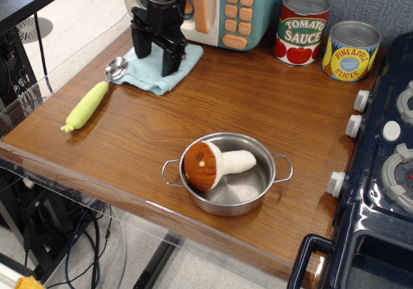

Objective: Put the cloth near the microwave

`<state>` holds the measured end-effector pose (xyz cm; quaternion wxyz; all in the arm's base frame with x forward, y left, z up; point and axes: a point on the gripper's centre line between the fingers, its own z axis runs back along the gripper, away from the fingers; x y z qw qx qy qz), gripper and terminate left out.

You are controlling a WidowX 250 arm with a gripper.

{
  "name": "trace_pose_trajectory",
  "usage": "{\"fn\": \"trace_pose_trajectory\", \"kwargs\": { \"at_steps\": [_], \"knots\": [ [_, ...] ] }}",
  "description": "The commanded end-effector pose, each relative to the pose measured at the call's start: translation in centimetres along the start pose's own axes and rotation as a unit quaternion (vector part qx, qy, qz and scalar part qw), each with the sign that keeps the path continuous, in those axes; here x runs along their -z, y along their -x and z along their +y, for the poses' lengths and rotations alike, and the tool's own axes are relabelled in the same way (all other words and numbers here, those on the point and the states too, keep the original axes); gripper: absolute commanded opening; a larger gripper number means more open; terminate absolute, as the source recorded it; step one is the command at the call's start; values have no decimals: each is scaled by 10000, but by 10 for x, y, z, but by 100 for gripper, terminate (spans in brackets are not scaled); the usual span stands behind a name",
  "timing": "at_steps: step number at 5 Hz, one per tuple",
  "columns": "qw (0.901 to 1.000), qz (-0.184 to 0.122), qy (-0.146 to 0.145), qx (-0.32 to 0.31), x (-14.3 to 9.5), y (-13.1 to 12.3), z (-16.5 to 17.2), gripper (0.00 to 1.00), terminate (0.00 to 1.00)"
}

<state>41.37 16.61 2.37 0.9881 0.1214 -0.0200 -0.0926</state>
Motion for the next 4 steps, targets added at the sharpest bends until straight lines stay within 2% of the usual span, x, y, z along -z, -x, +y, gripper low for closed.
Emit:
{"fn": "trace_pose_trajectory", "kwargs": {
  "at_steps": [1, 2, 3, 4],
  "knots": [
    [9991, -103, -228, -342, -22, 11, 22, 100, 0],
    [9987, -128, -199, -459, -26, 14, 28, 100, 0],
    [9990, -193, -50, -400, -33, 11, 27, 100, 0],
    [9981, -426, 110, -422, -51, 7, 26, 100, 0]
  ]
}}
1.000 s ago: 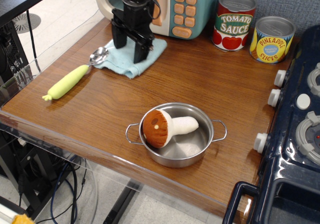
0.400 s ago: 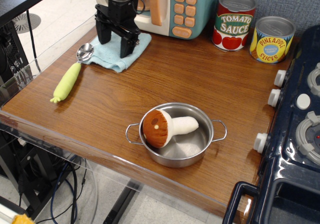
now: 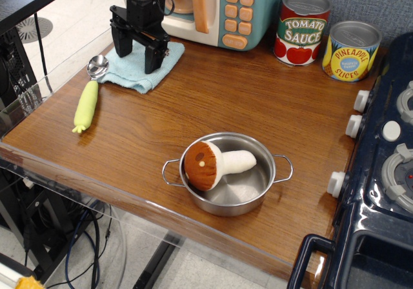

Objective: Put the cloth near the microwave

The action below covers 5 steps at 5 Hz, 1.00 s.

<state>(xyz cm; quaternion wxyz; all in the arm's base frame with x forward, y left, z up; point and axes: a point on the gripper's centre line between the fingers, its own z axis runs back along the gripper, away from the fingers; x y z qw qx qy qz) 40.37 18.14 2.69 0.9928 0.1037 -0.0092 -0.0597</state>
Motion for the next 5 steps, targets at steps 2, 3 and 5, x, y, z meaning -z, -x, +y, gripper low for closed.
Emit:
{"fn": "trace_pose_trajectory", "kwargs": {
  "at_steps": [2, 3, 5],
  "knots": [
    [9955, -947, -38, 10, -82, -4, 3, 100, 0],
    [9933, -1136, -178, 73, -102, 2, 0, 100, 0],
    [9933, -1136, -178, 73, -102, 2, 0, 100, 0]
  ]
}}
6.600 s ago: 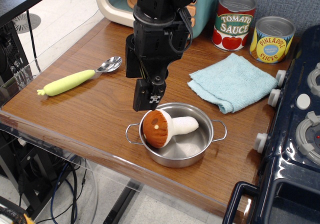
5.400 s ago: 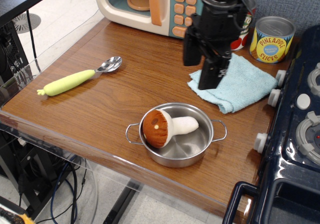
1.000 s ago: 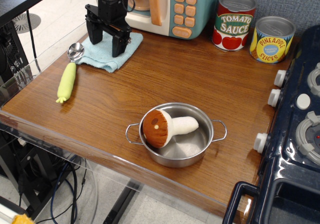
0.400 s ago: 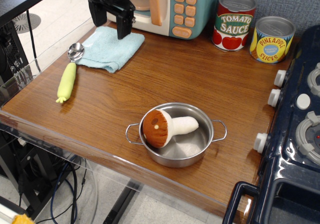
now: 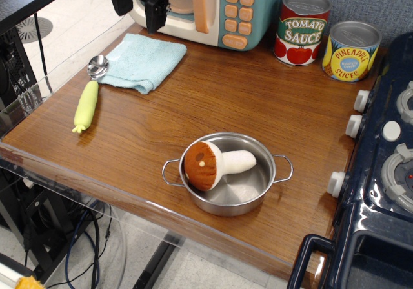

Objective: Put the cloth near the microwave

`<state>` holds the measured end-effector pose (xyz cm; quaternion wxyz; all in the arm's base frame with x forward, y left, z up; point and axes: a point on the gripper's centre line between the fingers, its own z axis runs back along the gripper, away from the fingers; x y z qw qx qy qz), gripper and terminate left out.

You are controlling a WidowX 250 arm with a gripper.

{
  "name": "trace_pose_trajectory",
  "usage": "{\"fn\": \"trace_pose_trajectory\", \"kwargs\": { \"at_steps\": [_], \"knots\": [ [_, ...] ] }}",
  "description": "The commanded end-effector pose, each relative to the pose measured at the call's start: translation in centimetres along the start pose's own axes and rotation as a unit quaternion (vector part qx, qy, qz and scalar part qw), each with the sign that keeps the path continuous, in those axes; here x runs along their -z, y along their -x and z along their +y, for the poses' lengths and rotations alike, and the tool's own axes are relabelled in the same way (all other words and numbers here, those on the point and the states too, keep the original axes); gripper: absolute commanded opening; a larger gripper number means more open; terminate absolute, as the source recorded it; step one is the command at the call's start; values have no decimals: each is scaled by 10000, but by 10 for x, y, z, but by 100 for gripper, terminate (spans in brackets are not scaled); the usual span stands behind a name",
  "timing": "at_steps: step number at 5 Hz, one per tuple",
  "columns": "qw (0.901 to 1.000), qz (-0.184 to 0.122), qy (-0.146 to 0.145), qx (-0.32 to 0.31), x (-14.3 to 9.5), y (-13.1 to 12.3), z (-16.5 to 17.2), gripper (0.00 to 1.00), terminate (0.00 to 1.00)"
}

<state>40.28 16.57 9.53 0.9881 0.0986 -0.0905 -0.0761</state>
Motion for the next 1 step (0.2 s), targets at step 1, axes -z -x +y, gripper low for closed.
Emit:
{"fn": "trace_pose_trajectory", "kwargs": {
  "at_steps": [1],
  "knots": [
    [9994, -308, -179, 8, -32, -2, 1, 100, 100]
  ]
}}
